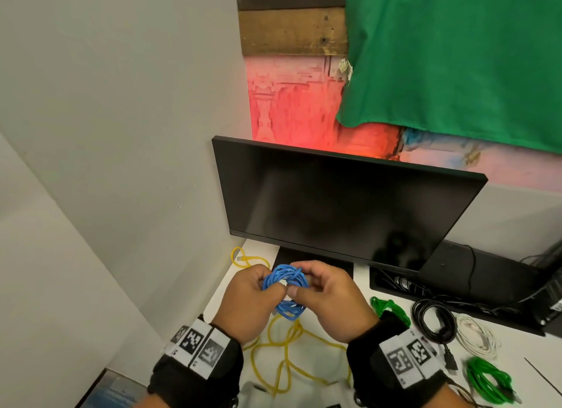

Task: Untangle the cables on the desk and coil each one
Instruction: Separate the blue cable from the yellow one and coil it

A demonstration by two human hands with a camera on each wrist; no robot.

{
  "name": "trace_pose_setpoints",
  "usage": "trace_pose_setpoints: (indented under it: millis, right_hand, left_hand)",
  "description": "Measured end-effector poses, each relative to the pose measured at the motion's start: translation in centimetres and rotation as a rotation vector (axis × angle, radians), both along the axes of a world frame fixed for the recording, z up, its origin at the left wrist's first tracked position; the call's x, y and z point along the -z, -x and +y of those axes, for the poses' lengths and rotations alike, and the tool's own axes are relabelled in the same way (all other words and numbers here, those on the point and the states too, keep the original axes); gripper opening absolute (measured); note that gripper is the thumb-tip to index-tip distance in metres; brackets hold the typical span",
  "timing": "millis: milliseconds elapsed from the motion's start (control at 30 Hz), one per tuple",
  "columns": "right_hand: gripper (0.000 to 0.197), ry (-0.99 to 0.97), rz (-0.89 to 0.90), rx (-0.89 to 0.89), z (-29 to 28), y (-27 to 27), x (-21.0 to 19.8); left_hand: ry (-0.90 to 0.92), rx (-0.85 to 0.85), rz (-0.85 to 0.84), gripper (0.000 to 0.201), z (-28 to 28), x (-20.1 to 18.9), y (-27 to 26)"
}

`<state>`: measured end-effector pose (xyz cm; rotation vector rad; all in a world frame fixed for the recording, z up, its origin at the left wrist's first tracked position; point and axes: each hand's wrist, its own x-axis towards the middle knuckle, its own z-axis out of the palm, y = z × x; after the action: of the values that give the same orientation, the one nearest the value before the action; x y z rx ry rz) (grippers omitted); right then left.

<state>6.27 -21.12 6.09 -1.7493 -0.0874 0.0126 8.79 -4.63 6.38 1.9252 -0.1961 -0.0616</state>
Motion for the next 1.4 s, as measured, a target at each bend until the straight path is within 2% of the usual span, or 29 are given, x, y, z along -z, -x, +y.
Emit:
trace_pose_setpoints:
  millis: [100,167,233,300,367,467,567,633,733,833,900,933,1000,1067,1167,1233,1400]
  right_hand:
    - [0.04,0.364,-0.189,0.271,1.0,0.7,0.2]
    - [0.023,0.507,-0.335,0.37,1.6,1.2,-0.1]
    - [0.007,0.634,-0.437,0.393,1.6,1.4,-0.5]
    - [0.011,0.685,-0.484,0.39,1.2,1.4,-0.5]
    - [0.011,0.579,-0.418,0.306,0.8,1.1,-0.7]
    - [0.011,0.241,-0.053,0.026,-0.6,0.5,-1.5]
    - [0.01,0.209,0.046,-0.139,-2.5,0.7,-2.1]
    - [0.014,0.278,0.059,-0.176,-3.3,0.8,-2.4]
    - [0.009,0.506,-0.02,-0.102,-3.7,0.6,-2.3]
    - [0.009,0.771,-0.231,0.144,-3.0,0.4,-1.8]
    - [0.009,0.788,-0.285,0.288,-1.9,0.3,-0.8]
    - [0.011,0.691,-0.254,0.328,-1.5,0.3,-0.2]
    - [0.015,0.289,-0.061,0.353,-0.9,0.0,0.6]
    - [0.016,-0.041,0.13,0.363,-0.4,-0.1,0.8]
    - [0.016,-0.099,0.15,0.399,-0.1,-0.2,1.1]
    - [0.02,-0.163,0.2,0.359,0.1,-0.2,1.1]
    - [0.022,-0.586,0.414,0.153,-0.5,0.3,0.7]
  left_hand:
    - [-0.114,-0.038,-0.043,0.02,-0.6,0.0,0.2]
    - [-0.175,-0.085,-0.067,0.021,-0.9,0.0,0.0]
    - [-0.269,-0.114,-0.072,0.02,-0.9,0.0,-0.4]
    - [-0.333,-0.122,-0.063,0.018,-0.7,0.0,-0.7]
    - [-0.336,-0.117,-0.049,0.017,-0.3,0.0,-0.9]
    - [-0.136,-0.111,0.059,0.023,0.8,-0.3,-1.7]
    - [-0.034,-0.081,0.092,0.033,2.1,-0.5,-2.4]
    - [-0.04,-0.048,0.065,0.026,2.6,-0.7,-2.7]
    - [0.079,0.031,0.138,0.02,3.1,-0.7,-2.8]
    - [0.323,0.174,0.321,0.011,2.8,-0.8,-1.9]
    - [0.452,0.228,0.4,0.02,2.2,-0.8,-1.1]
    - [0.476,0.25,0.417,0.028,1.8,-0.8,-0.8]
    - [0.451,0.275,0.421,0.04,1.2,-0.6,-0.2]
    - [0.383,0.279,0.401,0.034,0.9,-0.3,0.2]
    - [0.339,0.322,0.378,0.014,0.8,0.2,0.5]
    - [0.321,0.315,0.348,0.016,0.7,0.3,0.5]
    - [0.242,0.158,0.266,0.019,0.5,0.8,0.0]
